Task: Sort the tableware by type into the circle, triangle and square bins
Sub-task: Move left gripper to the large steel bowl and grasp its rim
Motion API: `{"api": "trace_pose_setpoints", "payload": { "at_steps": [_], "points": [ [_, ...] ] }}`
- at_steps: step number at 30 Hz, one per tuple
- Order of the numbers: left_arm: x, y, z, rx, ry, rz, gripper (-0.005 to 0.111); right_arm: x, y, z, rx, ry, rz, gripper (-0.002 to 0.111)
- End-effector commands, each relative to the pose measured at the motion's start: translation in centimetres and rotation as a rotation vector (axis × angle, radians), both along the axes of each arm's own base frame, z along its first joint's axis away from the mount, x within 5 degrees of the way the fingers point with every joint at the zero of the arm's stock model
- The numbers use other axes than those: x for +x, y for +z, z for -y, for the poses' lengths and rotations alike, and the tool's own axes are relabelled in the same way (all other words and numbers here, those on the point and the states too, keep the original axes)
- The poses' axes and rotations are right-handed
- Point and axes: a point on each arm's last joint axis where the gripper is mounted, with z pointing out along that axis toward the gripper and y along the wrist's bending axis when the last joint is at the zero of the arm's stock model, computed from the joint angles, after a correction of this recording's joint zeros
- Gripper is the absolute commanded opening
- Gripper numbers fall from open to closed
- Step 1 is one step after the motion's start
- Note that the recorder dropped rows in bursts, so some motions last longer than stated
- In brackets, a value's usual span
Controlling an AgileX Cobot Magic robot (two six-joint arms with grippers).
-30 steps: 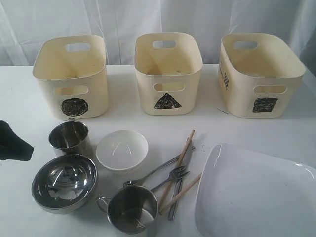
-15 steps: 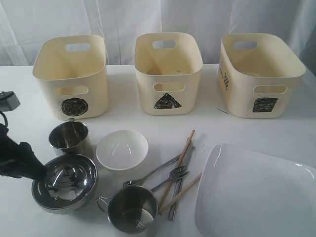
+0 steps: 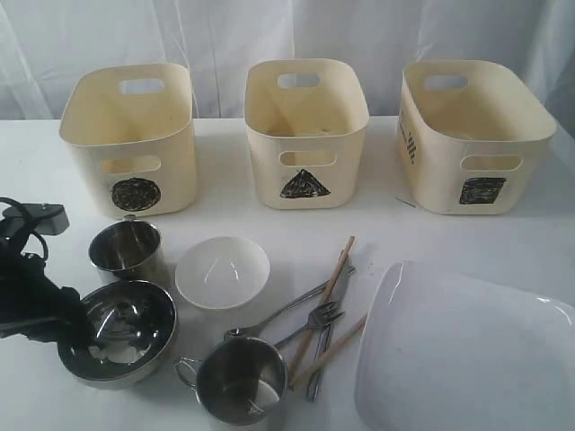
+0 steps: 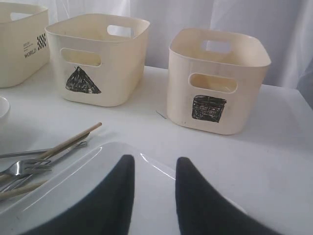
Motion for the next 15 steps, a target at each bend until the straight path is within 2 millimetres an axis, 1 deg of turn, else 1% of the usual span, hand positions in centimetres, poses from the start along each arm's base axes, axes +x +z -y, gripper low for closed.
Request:
{"api": "trace_pose_setpoints", "payload": {
  "at_steps": [1,5,6,8,11,14,15],
  "points": [
    [0.26,-0.85,0.22,0.001,-0.011,-0.03,0.064,-0.01,-0.11,0.06,-0.001,-0.01,0.006,0.029],
    [0.54,-1.05,0.22,0.001,0.009,-0.015,0.061,-0.01,-0.11,0.06,-0.001,-0.01,0.006,0.029],
    [0.6,-1.03,0.24,-0.003,0.016,-0.011,0.059,-0.01,-0.11,0.06,-0.001,-0.01,0.006,0.029],
    [0.68,-1.05,0.29,-0.011,0.028,-0.008,0.051,-0.01,-0.11,0.06,-0.001,-0.01,0.006,0.029],
    [0.73,-1.04,0.3,-0.014,0.043,-0.008,0.029,-0.01,-0.11,0.06,-0.001,-0.01,0.006,0.029],
    [0.54,-1.04,0.37,-0.021,0.035,-0.028,0.004,-0.01,-0.11,0.06,-0.001,-0.01,0.006,0.029],
    [0.43,-0.94,0.4,-0.025,0.03,-0.034,0.0,-0.01,-0.11,0.06,-0.001,-0.01,0.006,0.029]
  ]
}}
